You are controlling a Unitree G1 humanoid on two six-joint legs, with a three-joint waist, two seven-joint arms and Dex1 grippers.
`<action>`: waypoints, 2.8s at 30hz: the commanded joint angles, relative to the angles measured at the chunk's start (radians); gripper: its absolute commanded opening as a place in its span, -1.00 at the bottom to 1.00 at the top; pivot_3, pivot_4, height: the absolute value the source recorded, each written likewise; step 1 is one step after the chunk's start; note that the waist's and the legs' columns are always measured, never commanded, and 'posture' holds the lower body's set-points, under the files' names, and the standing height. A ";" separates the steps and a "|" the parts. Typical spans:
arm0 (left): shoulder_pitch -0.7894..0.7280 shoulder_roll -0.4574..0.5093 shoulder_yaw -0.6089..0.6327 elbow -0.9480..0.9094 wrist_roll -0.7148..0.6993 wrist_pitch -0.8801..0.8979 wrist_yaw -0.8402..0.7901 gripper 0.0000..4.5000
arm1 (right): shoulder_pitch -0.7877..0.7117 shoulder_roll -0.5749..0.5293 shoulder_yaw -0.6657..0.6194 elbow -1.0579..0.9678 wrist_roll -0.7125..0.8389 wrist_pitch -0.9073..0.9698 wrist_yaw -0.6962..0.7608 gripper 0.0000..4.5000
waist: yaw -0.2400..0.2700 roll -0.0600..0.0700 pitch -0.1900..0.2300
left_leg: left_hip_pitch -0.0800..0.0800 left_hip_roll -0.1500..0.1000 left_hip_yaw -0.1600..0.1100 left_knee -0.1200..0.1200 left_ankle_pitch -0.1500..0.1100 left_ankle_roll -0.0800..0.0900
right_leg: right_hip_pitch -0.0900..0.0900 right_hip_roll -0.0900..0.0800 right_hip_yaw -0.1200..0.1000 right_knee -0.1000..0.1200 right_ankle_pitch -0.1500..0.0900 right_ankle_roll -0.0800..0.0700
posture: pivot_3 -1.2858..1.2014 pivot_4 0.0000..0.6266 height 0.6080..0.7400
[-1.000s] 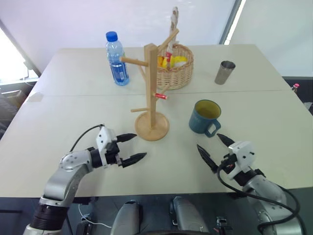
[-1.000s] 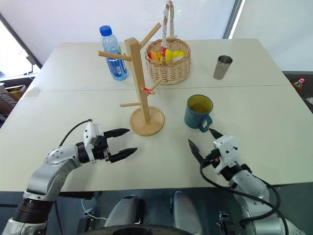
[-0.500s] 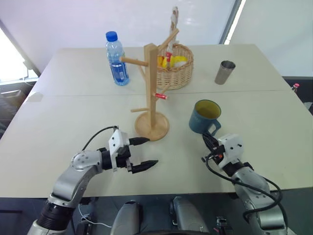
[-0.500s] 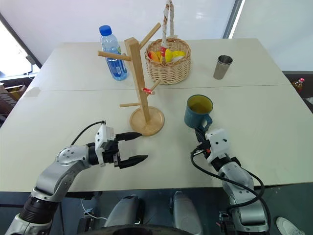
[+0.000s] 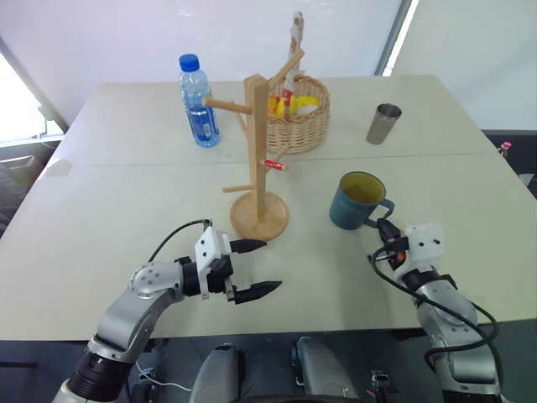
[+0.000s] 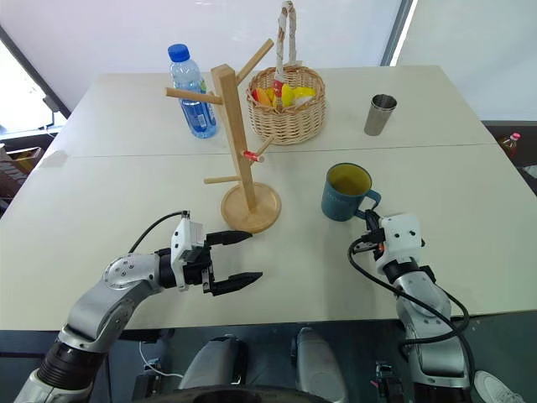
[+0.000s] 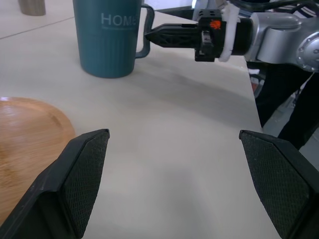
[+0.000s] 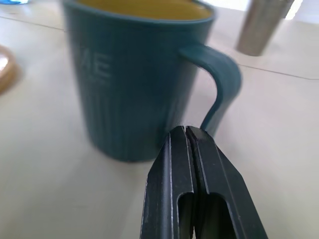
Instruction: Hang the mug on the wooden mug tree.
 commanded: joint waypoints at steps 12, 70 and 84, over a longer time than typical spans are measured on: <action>-0.016 -0.016 0.005 -0.008 0.010 -0.022 0.012 1.00 | -0.002 0.012 -0.036 -0.006 -0.018 -0.007 -0.038 0.29 | 0.000 0.000 0.000 | 0.000 0.000 0.000 0.000 0.000 0.000 | 0.000 0.000 0.000 0.000 0.000 0.000 | 0.03 -0.52 1.00; -0.073 0.133 0.300 0.072 -0.124 -0.020 -0.024 1.00 | -0.649 -0.336 0.348 -0.352 -0.225 0.328 0.440 -0.99 | 0.000 -0.001 0.002 | -0.002 0.000 -0.001 0.001 0.000 0.000 | -0.001 -0.001 -0.001 -0.001 0.000 0.000 | 0.03 -0.52 1.00; -0.044 0.139 0.355 -0.042 -0.218 0.054 -0.008 1.00 | -0.751 -0.311 0.414 -0.261 -0.252 0.339 0.450 -0.99 | -0.001 -0.002 0.002 | -0.002 0.000 -0.001 0.000 0.000 0.000 | -0.002 -0.002 -0.001 -0.001 0.000 0.000 | 0.03 -0.52 1.00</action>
